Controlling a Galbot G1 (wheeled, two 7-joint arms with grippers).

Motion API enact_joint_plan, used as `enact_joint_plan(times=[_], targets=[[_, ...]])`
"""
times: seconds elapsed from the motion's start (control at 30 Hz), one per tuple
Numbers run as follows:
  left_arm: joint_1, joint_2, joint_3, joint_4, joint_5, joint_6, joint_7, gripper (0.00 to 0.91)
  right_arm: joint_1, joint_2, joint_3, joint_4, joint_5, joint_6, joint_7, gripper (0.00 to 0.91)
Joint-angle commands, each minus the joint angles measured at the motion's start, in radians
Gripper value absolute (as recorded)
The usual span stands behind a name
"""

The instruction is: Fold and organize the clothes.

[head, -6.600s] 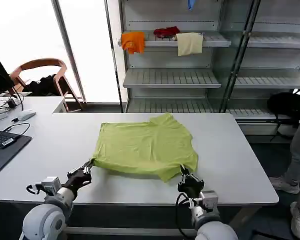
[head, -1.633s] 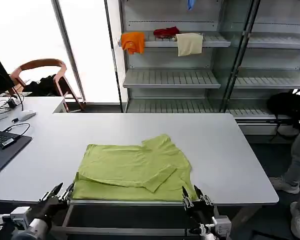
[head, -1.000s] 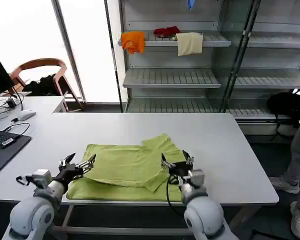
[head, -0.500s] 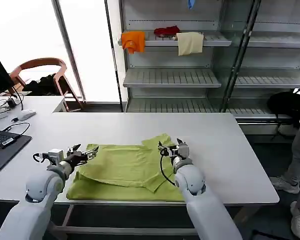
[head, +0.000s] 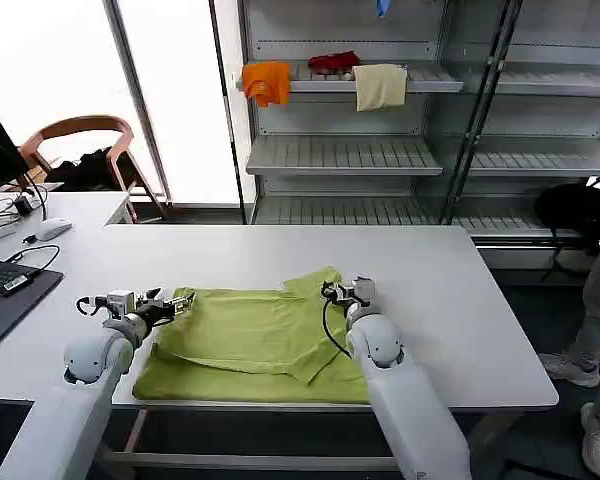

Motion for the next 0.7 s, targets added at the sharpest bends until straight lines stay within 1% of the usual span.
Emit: enact_joint_plan(times=[0.03, 0.2, 0.37, 0.7], targets=[[-0.015, -0.009, 0.009, 0.041, 0.023, 0.0, 0.015, 0.02, 0.011, 0.007, 0.001, -0.057, -0.017, -0.003, -0.011, 0.0], [-0.007, -0.016, 0.006, 0.03, 0.02, 0.0, 0.017, 0.01, 0.006, 0.009, -0.004, -0.054, -0.015, -0.003, -0.02, 0.0], [0.008, -0.012, 0.001, 0.006, 0.009, 0.0, 0.024, 0.0, 0.005, 0.003, -0.014, -0.02, -0.001, -0.002, -0.023, 0.0], [0.023, -0.011, -0.016, -0.038, -0.019, -0.002, 0.025, 0.0, -0.008, -0.015, -0.02, 0.047, 0.033, -0.002, -0.003, 0.0]])
